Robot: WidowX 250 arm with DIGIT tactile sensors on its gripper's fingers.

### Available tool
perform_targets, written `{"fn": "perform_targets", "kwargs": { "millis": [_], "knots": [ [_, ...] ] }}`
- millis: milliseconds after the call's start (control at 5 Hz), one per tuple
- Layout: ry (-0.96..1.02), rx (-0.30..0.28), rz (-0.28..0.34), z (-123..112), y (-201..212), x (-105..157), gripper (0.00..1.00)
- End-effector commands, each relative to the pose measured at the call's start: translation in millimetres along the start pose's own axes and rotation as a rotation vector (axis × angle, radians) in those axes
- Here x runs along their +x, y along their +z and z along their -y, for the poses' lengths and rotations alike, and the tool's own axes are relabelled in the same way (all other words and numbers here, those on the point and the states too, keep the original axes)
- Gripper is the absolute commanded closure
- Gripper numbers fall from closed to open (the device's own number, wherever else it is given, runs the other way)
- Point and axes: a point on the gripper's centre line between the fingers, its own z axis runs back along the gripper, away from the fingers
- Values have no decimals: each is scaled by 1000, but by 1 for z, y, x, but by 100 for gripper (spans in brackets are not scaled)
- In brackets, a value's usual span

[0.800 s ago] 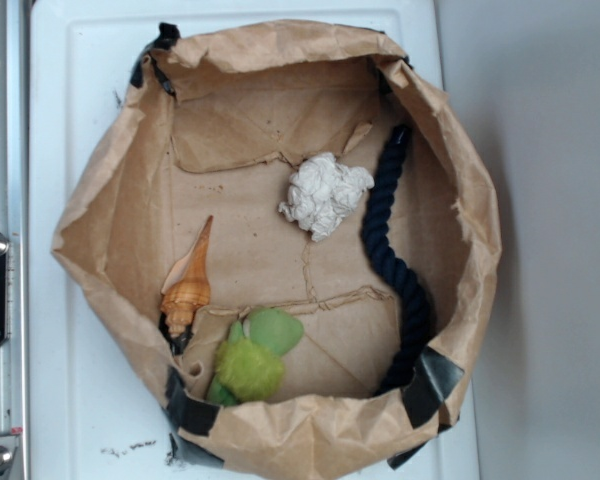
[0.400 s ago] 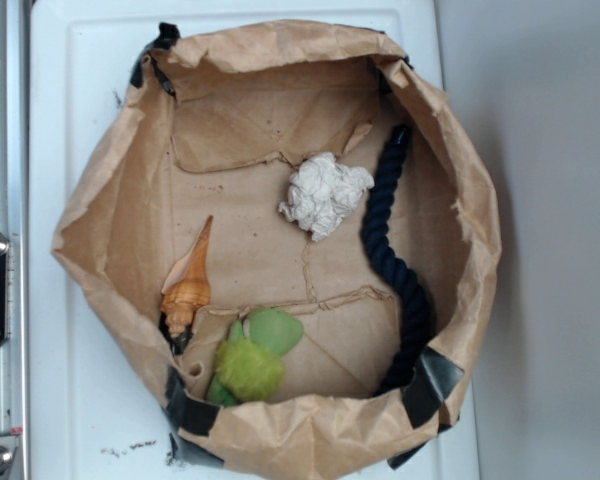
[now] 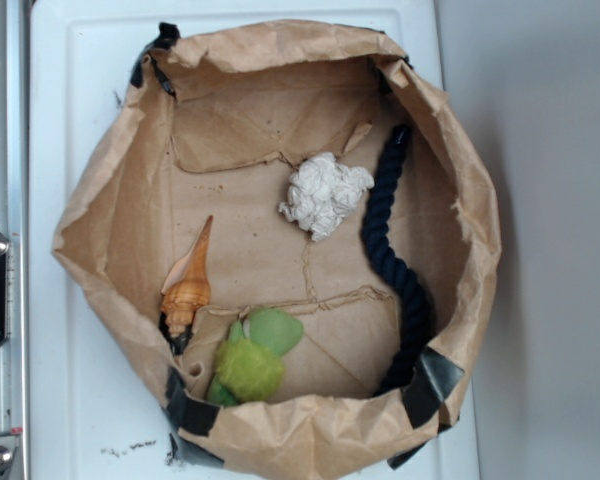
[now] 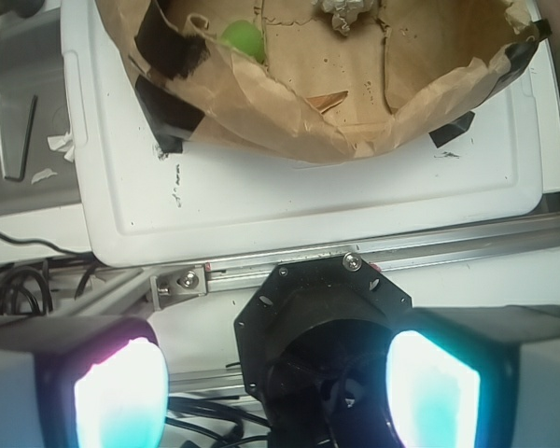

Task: Grab the green animal.

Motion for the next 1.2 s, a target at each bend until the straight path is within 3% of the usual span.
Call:
{"fn": "perform_targets", "kwargs": {
  "millis": [0,600,800,1000],
  "knots": [
    [70,-39,87,-14,-3,10,0],
    [131,-33,86,-31,-31,87,0],
    [180,-22,133,-32,-39,113,0],
    [208,-46,140,-40,-44,133,0]
  ]
}}
